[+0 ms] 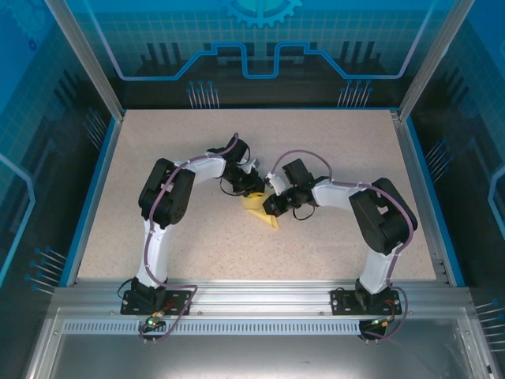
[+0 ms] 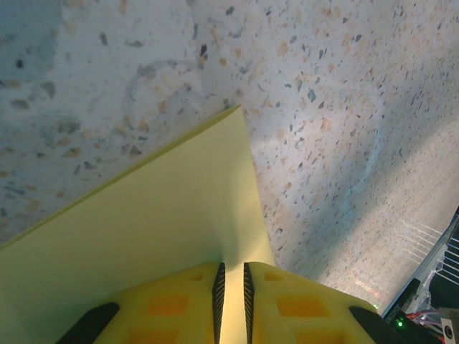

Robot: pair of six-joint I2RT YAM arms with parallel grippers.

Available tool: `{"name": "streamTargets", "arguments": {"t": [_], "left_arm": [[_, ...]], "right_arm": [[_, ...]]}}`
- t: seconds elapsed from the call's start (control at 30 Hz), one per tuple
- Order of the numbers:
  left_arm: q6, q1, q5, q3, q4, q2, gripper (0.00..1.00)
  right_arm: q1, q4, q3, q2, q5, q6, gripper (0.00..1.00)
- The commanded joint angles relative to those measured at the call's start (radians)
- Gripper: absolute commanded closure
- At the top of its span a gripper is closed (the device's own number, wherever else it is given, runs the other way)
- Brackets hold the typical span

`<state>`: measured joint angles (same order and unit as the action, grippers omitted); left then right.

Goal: Fold a paper plane with a square sheet of paper (fold left side to right side)
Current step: Third fold the triangle at the center of the table.

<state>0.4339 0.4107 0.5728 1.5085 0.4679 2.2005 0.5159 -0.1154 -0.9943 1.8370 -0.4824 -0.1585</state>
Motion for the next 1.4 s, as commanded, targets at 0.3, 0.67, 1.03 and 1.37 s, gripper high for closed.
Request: {"name": "streamTargets", "arguments": {"t": [0.3,0.67,1.03,1.37], "left_arm": [[-0.025,0.011,-0.03,0.015,0.053,0.045,0.81],[-0.026,0.013,-0.031,0.015,0.052,0.044,0.81],[-0.026,0.015,-0.032,0.013,0.051,0.042,0.81],[-0.024,0.015,-0.035,0.012,0.049,0.042,0.81]], "right_arm": [[-0.041,-0.049,-0.079,0.076,-0.021,-0.028,1.0],[-0.046,-0.044,-0.075,0.1,-0.022,-0.039,1.0],[-0.047,-0.073,-0.099,0.126,-0.014,-0.035,1.0],[-0.047,-0.077,-0.091,0.124,-0.001,-0.043,1.0]]}}
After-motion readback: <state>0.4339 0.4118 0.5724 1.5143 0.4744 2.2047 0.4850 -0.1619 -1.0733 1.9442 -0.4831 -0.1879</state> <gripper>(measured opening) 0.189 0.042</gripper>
